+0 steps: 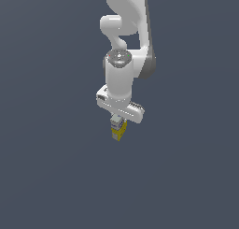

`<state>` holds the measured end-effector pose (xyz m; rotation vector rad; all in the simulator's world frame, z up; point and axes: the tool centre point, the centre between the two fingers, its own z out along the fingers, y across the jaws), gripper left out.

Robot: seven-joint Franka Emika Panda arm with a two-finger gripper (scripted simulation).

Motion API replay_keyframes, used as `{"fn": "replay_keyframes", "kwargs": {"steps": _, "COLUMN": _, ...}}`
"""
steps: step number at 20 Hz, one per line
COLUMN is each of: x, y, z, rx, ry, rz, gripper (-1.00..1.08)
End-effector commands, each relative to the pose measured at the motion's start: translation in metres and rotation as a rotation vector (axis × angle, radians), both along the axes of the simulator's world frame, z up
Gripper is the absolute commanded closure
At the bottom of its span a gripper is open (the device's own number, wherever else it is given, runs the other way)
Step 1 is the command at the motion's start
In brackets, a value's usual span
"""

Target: Pick up the object and move it to a goal position.

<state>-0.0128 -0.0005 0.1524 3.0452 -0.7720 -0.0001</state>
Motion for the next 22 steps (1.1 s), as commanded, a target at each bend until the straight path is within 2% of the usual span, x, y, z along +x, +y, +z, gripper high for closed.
{"fn": "replay_keyframes", "kwargs": {"steps": 1, "x": 0.000, "y": 0.000, "z": 0.000, "rx": 0.000, "ry": 0.000, "rz": 0.000, "gripper": 1.08}}
{"fn": "replay_keyframes", "kwargs": {"steps": 12, "x": -0.003, "y": 0.002, "z": 0.009, "rx": 0.000, "ry": 0.000, "rz": 0.000, "gripper": 1.08}}
{"fn": "replay_keyframes", "kwargs": {"steps": 22, "x": -0.020, "y": 0.013, "z": 0.070, "rx": 0.000, "ry": 0.000, "rz": 0.000, "gripper": 1.08}}
